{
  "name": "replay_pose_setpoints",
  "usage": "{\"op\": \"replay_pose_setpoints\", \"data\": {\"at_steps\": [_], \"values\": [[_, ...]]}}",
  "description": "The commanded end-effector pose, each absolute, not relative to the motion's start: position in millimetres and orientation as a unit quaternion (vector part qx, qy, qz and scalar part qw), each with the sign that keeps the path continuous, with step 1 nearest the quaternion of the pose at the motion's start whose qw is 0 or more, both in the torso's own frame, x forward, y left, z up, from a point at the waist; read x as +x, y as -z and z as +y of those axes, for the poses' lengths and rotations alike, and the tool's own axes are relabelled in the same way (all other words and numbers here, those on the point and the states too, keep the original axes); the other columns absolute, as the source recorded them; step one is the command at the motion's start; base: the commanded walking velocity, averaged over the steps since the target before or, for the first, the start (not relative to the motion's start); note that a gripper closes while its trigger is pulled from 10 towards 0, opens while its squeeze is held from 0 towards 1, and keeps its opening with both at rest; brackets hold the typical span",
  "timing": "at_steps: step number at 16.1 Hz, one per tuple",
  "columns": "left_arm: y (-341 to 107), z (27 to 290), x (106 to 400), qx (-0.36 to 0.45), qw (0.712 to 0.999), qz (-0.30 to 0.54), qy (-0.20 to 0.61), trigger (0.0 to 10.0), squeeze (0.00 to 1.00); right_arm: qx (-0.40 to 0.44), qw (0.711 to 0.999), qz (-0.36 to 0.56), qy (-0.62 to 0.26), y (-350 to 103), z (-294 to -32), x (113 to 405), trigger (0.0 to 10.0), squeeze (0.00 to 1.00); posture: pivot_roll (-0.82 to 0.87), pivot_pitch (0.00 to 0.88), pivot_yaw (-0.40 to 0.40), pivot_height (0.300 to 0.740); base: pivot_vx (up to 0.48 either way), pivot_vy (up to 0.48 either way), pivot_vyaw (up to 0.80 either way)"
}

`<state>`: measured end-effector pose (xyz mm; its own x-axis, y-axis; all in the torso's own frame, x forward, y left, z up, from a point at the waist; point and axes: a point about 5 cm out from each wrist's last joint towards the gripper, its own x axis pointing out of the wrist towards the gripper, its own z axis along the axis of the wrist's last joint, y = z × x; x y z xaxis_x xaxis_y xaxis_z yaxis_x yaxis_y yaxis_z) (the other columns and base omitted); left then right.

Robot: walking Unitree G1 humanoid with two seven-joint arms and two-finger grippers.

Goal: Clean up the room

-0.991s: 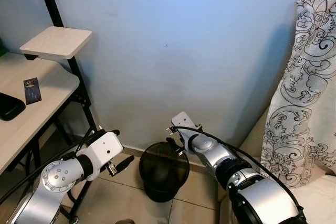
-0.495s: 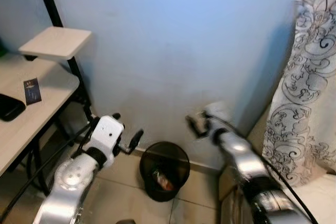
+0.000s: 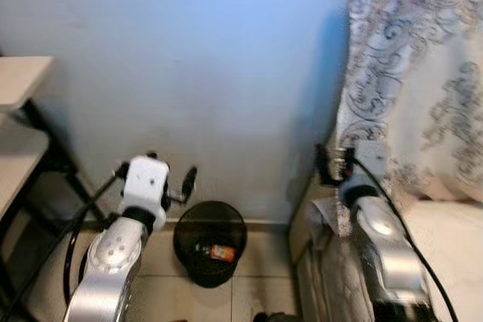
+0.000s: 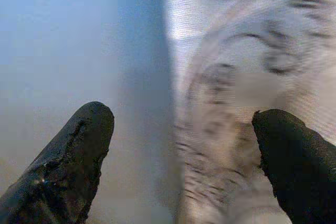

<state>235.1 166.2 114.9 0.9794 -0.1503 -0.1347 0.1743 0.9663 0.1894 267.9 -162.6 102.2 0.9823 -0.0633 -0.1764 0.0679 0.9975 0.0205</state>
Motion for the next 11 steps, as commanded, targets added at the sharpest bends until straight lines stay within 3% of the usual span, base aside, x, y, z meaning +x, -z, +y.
{"op": "replay_pose_setpoints", "data": {"at_steps": [1,8,11], "values": [[-108,169,234,0.108,0.989,0.079,0.060,10.0,0.00,0.016,0.995,0.095,0.035,-103,-164,262,10.0,1.00,0.09,0.000,-0.010,0.740,0.000,0.000,-0.69],[-104,172,224,0.110,0.987,0.102,0.049,10.0,0.00,0.025,0.987,0.150,0.059,-94,-175,231,10.0,1.00,0.09,0.000,0.023,0.740,0.000,0.000,-0.70],[-108,183,226,0.102,0.989,0.102,0.022,10.0,0.00,0.005,0.986,0.159,0.059,-93,-167,236,10.0,1.00,0.11,0.000,0.027,0.740,0.000,0.000,-0.70]]}}
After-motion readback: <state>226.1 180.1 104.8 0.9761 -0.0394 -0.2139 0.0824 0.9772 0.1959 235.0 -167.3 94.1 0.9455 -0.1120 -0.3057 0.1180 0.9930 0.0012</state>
